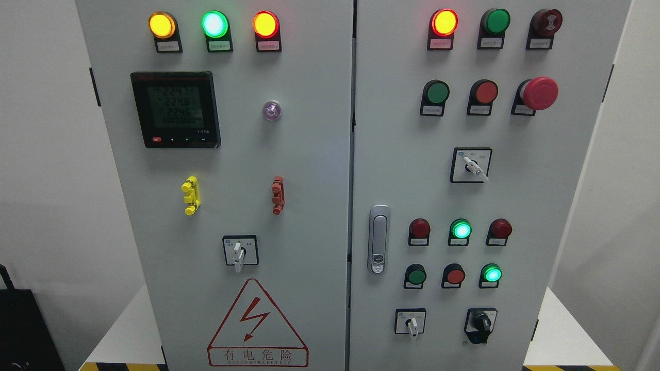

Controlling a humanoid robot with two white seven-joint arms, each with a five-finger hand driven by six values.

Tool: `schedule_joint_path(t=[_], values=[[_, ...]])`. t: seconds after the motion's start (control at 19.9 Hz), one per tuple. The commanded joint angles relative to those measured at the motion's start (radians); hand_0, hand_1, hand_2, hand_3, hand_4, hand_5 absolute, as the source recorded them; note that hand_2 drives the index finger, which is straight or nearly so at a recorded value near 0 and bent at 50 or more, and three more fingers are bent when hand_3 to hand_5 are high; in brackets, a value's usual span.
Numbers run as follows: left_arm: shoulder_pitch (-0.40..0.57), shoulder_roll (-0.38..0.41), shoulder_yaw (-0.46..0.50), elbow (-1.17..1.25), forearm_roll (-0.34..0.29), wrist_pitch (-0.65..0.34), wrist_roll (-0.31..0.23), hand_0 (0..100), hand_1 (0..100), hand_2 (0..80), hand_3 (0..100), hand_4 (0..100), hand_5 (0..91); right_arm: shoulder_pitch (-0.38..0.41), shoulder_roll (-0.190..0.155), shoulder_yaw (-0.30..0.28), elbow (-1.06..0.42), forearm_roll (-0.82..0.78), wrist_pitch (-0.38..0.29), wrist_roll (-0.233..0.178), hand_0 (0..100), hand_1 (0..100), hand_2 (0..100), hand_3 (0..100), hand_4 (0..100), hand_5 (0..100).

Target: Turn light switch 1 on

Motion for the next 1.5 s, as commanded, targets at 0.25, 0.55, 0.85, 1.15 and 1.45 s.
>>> schedule_joint_path(t=[0.25, 0.55, 0.85, 1.15, 1.45], values=[[0.003, 0.003, -0.003, -0.003, 0.001, 0.001, -0.001, 31, 1, 0.0, 0, 0, 0.0, 0.000, -0.001, 0.000, 0.000, 0.000, -0.001, 0.001, 0, 0, 0, 0, 0, 0], [0.009, 0.007, -0.003, -0.042, -0.007, 0.003, -0.001, 31, 1, 0.0, 0, 0, 0.0, 0.000, 0.000, -0.001, 0.000, 0.000, -0.001, 0.001, 0, 0, 0, 0, 0, 0], [0.101, 0.043, -0.003, -0.278, -0.015, 0.009, -0.005, 31, 2, 0.0, 0, 0, 0.0, 0.000, 0.000, -0.001, 0.000, 0.000, -0.001, 0.001, 0, 0, 0, 0, 0, 0], [0.193, 0.090, 0.049, -0.593, -0.015, -0.003, -0.002, 31, 2, 0.0, 0, 5, 0.0, 0.000, 0.000, 0.000, 0.000, 0.000, -0.001, 0.001, 0, 0, 0, 0, 0, 0], [0.202, 0.090, 0.118, -0.807, -0.102, -0.052, 0.001, 31, 5, 0.0, 8, 17, 0.0, 0.000, 0.000, -0.001, 0.000, 0.000, -0.001, 0.001, 0, 0, 0, 0, 0, 0]])
